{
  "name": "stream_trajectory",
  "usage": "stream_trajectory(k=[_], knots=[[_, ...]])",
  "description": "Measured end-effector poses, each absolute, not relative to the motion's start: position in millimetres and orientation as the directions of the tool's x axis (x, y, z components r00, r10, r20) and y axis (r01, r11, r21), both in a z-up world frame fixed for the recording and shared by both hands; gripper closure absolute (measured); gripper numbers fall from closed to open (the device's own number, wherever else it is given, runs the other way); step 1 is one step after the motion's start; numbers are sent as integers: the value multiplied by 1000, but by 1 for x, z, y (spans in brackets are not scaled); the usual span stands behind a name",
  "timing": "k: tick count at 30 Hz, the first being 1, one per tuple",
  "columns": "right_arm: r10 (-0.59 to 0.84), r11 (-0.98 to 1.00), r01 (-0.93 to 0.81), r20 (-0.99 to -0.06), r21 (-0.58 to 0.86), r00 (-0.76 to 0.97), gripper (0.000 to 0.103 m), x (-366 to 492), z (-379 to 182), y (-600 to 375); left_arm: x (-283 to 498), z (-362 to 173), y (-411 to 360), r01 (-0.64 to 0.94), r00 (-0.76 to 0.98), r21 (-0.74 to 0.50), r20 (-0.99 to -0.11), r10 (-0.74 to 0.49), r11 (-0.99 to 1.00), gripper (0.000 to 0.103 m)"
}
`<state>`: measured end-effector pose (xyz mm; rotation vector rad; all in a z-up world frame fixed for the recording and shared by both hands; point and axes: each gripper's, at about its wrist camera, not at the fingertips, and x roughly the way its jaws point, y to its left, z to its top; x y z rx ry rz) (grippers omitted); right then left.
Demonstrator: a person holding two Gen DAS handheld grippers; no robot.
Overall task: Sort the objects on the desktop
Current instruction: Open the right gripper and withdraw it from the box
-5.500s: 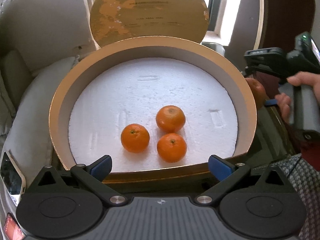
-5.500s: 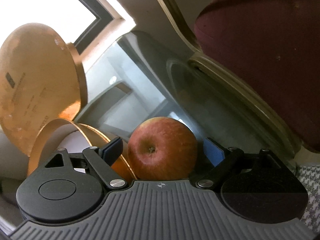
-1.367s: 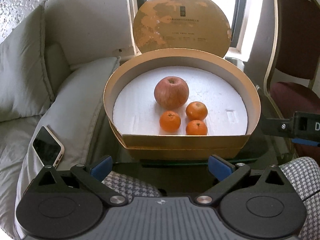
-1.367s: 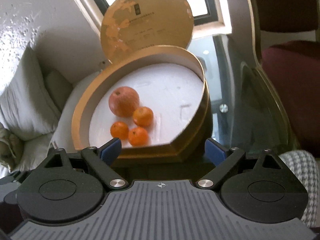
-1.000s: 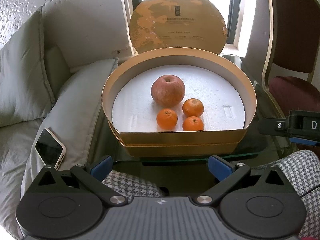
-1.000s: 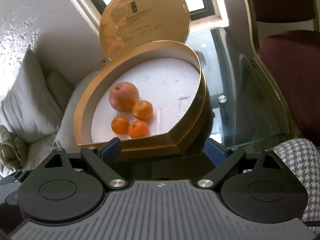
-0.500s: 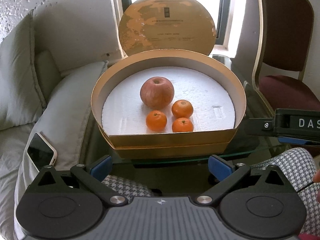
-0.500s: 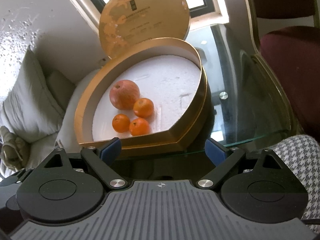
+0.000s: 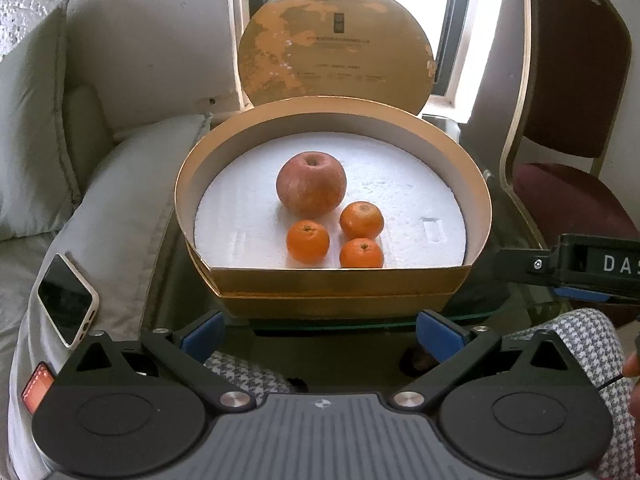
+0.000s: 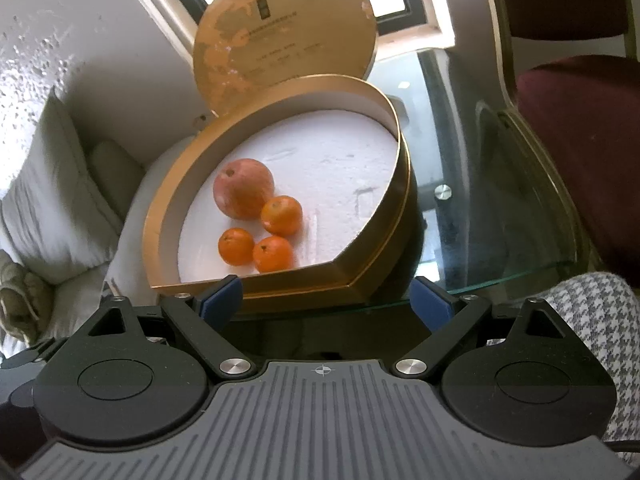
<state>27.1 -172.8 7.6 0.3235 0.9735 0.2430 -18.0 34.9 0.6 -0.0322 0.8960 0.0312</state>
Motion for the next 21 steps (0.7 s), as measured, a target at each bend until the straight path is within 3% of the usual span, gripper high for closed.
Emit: stream_trajectory(k=[21], knots=[[346, 929, -82, -767, 361, 541, 9, 32, 14, -165, -11, 5, 42, -78, 618, -13, -786, 38, 997, 1]])
